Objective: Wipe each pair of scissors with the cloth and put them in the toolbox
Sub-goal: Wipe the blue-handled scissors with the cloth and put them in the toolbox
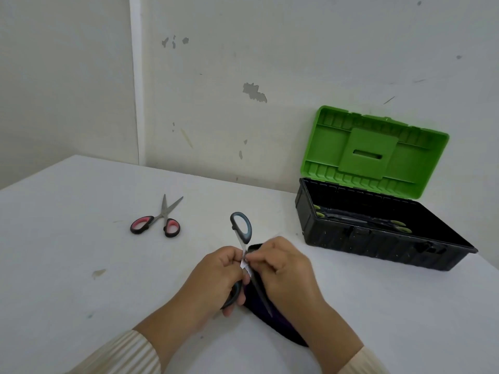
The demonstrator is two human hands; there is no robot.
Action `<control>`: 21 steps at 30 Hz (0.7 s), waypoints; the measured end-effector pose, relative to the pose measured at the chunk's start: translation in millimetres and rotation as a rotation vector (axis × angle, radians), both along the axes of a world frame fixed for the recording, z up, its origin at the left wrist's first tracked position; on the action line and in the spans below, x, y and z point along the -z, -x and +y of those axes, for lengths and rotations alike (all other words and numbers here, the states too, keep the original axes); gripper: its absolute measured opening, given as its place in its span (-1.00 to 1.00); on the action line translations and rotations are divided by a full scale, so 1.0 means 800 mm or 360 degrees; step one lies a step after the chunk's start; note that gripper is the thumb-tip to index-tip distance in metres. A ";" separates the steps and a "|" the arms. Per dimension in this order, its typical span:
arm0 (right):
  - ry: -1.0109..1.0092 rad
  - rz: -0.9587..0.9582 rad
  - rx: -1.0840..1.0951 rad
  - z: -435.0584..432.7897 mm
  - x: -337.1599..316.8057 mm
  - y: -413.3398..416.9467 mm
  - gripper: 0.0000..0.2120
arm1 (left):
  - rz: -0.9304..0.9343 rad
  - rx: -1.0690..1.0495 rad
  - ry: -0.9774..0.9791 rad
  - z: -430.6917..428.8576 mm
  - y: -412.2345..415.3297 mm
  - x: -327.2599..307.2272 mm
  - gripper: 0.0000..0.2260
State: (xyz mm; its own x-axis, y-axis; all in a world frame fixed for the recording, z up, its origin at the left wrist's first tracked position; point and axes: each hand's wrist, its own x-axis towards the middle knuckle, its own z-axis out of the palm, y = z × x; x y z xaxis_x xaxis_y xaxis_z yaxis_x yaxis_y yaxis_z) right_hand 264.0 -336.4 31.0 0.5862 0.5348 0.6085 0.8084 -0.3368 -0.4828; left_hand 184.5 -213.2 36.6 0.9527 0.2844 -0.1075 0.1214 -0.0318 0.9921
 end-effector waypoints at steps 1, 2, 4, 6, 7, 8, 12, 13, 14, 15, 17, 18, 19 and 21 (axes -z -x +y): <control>-0.0068 0.0012 0.0128 -0.003 -0.003 -0.010 -0.81 | -0.0005 0.0009 -0.0019 0.001 0.002 -0.001 -0.83; -0.0139 0.0034 0.0274 -0.008 -0.007 -0.020 -0.81 | -0.0023 0.0028 -0.0029 0.002 0.003 -0.003 -0.83; -0.0301 0.0171 0.0515 -0.026 -0.021 -0.035 -0.77 | -0.0092 0.0064 -0.0051 0.001 0.005 -0.008 -0.83; -0.0459 0.0423 0.0546 -0.043 -0.030 -0.038 -0.68 | -0.0196 -0.0027 -0.0150 0.001 0.006 -0.011 -0.79; -0.0512 0.0520 0.0489 -0.050 -0.033 -0.036 -0.66 | -0.0315 -0.0128 -0.0307 0.004 0.007 -0.009 -0.78; -0.0533 0.0622 0.0386 -0.054 -0.035 -0.035 -0.68 | -0.0481 -0.0245 -0.0596 0.009 0.007 -0.005 -0.79; -0.0444 0.1188 -0.0084 -0.046 -0.043 -0.017 -0.63 | -0.0797 -0.0402 -0.1820 0.031 0.006 0.013 -0.73; -0.0321 0.1261 -0.0095 -0.042 -0.043 -0.012 -0.48 | -0.0810 -0.0396 -0.1923 0.031 0.003 0.020 -0.72; -0.0201 0.1292 -0.0073 -0.038 -0.044 -0.007 -0.43 | -0.0814 -0.0365 -0.1965 0.030 0.000 0.023 -0.71; -0.0085 0.1304 -0.0055 -0.035 -0.045 -0.003 -0.48 | -0.0804 -0.0330 -0.1949 0.028 -0.001 0.024 -0.70; 0.0072 0.1286 0.0043 -0.031 -0.049 0.002 -0.68 | -0.0667 -0.0354 -0.1753 0.022 -0.002 0.022 -0.73; 0.0098 0.1272 0.0073 -0.031 -0.050 0.002 -0.74 | -0.0566 -0.0420 -0.1554 0.019 -0.002 0.017 -0.76; 0.0115 0.1253 0.0093 -0.032 -0.047 -0.001 -0.76 | -0.0479 -0.0491 -0.1286 0.016 -0.003 0.015 -0.79; 0.0102 0.1240 0.0095 -0.031 -0.046 -0.003 -0.77 | -0.0262 -0.0591 -0.0704 0.013 -0.006 0.010 -0.77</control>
